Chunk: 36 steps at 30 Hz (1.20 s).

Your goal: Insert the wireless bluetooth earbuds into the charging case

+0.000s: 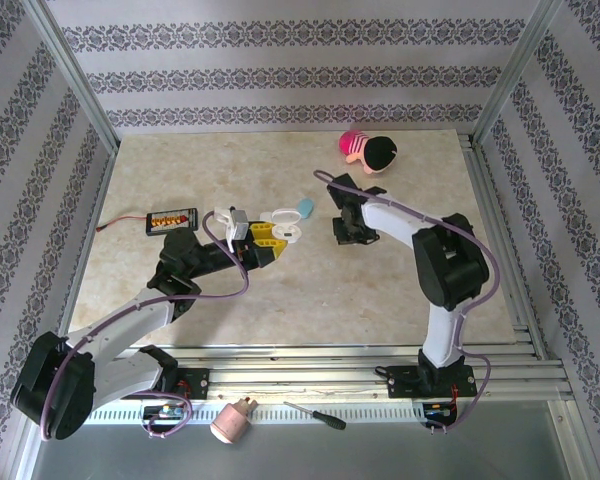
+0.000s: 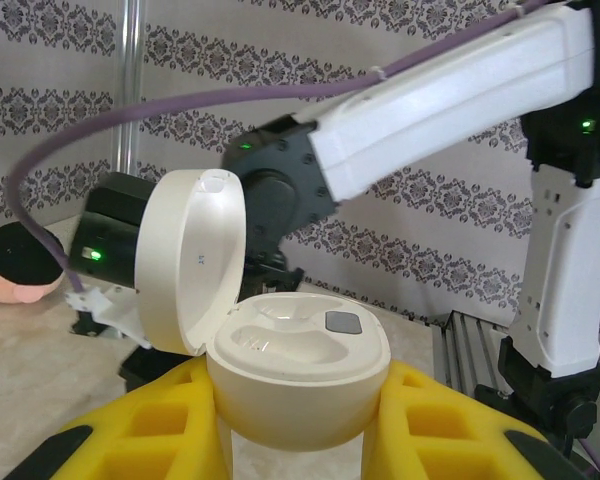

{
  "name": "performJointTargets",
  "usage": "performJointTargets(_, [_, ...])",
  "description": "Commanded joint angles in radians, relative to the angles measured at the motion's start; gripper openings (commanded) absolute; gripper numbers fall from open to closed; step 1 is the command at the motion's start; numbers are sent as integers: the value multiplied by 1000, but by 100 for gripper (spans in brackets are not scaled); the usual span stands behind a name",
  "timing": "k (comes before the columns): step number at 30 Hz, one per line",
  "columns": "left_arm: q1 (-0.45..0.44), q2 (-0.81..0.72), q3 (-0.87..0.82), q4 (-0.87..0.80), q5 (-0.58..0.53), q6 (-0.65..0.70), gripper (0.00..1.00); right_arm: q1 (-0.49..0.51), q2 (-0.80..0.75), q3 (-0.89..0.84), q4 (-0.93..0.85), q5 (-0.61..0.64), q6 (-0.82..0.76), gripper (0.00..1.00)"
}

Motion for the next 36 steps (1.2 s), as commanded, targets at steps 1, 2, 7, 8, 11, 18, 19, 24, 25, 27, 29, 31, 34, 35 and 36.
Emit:
performJointTargets(1, [21,-27,-6,-31,4,30,19,33,-57,-88,5,-2,45,19])
performJointTargets(2, [21,-30,-6,-35,5,29,19,42,-70,-111,0,-1,47,19])
performJointTargets(7, [21,-39,-3,-51,4,34,19,65,-90,-177,-15,4,42,19])
performJointTargets(8, [21,-40,-3,-50,1,34,19,65,-86,-182,-15,6,41,19])
performJointTargets(11, [21,-46,-7,-47,-6,35,19,62,-69,-184,-12,13,35,21])
performJointTargets(18, [25,-111,-23,-107,-23,59,19,84,-82,-136,-89,139,22,27])
performJointTargets(19, [27,-124,-27,-118,-26,62,19,90,-83,-130,-97,146,26,28])
performJointTargets(24, [32,-171,-29,-185,-21,86,19,137,-80,-99,-139,195,61,33])
performJointTargets(25, [32,-175,-26,-198,-18,92,19,146,-73,-86,-157,212,76,33])
performJointTargets(27, [34,-180,-21,-217,-10,97,19,163,-55,-65,-194,255,105,33])
performJointTargets(29, [35,-183,-14,-228,-3,101,19,179,-42,-50,-222,297,120,31])
performJointTargets(31, [35,-184,-8,-237,4,105,19,194,-24,-31,-250,327,131,30])
performJointTargets(34, [38,-184,-1,-247,10,112,19,212,1,-14,-270,342,138,28])
performJointTargets(35, [38,-184,-1,-247,12,112,19,218,9,-10,-274,344,137,28])
performJointTargets(36, [37,-185,2,-247,12,112,19,223,18,-6,-282,350,136,28])
